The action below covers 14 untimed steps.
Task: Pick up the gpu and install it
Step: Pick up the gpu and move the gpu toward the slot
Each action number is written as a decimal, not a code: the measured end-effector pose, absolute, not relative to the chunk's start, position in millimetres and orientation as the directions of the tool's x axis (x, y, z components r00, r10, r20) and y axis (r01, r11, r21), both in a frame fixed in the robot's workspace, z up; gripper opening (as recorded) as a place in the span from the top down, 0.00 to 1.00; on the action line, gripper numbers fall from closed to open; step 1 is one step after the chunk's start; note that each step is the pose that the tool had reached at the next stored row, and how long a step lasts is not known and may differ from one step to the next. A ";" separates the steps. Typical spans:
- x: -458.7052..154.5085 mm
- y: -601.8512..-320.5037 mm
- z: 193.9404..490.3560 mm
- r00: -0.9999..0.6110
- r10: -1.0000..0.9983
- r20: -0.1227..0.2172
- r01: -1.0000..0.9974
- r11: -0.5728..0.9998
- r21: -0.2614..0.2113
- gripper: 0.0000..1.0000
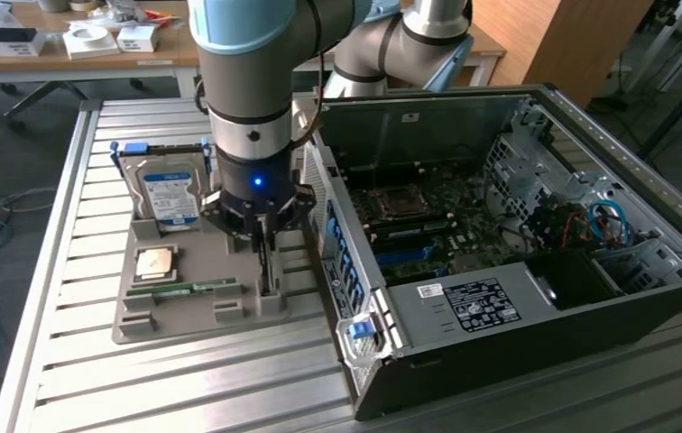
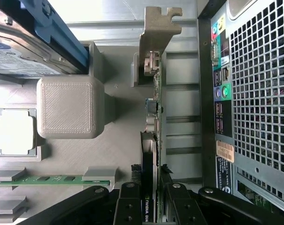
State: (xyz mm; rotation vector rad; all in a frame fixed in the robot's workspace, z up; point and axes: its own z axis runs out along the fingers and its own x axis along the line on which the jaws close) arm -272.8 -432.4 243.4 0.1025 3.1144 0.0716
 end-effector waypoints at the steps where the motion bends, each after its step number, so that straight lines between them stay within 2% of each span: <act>1: -272.8 -432.4 251.1 -0.998 0.066 -0.023 0.065 0.997 0.047 0.74; 14: -272.8 -432.4 269.9 -0.998 0.066 -0.023 0.065 0.997 0.047 0.74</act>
